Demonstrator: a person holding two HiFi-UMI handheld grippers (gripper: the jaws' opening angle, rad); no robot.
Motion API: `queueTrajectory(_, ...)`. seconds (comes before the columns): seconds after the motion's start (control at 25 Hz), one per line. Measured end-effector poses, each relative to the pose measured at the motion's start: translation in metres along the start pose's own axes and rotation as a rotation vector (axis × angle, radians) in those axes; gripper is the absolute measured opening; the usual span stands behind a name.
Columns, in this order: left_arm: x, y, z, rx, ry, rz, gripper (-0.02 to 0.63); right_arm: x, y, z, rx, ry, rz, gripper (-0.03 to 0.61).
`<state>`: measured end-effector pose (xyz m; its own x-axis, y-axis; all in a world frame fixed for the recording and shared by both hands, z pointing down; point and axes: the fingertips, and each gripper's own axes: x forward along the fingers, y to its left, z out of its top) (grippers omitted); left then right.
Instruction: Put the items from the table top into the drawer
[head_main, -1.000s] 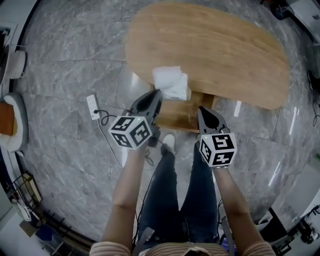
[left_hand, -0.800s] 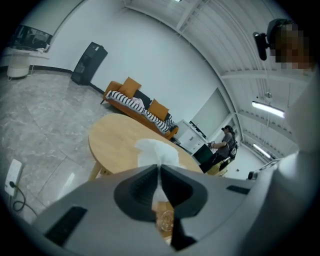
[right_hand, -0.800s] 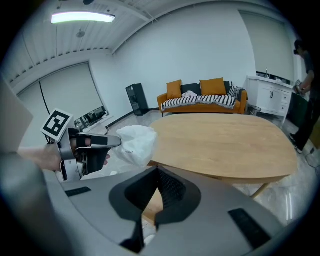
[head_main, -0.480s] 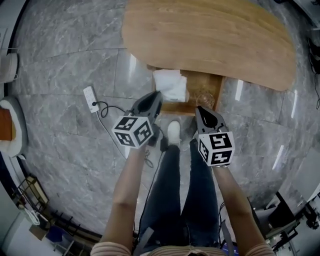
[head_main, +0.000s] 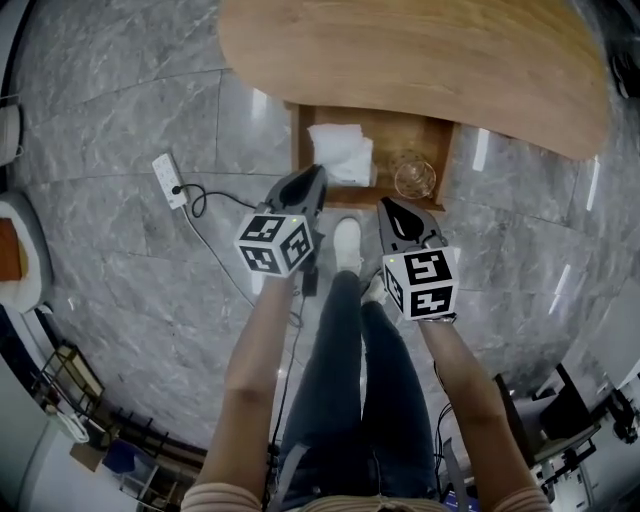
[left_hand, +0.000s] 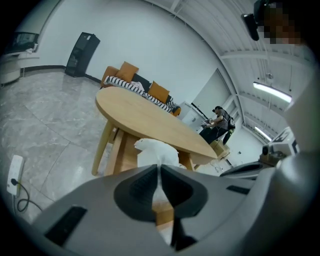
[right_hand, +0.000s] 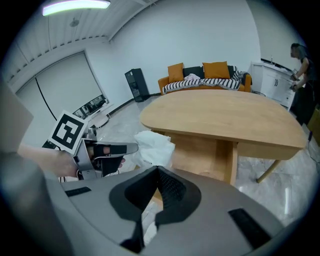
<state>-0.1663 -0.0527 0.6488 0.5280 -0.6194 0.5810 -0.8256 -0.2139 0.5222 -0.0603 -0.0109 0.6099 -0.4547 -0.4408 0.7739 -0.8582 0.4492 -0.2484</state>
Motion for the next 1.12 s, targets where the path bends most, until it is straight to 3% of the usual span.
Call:
queueTrajectory(0.76,0.051,0.023,-0.050,0.039,0.106,0.043,0.028,0.039,-0.012,-0.038,0.065,0.049,0.003,0.000)
queueTrajectory(1.12,0.063,0.042,-0.064,0.069,0.174,0.135,0.028,0.053,-0.015,-0.041,0.067,0.066,0.005,0.000)
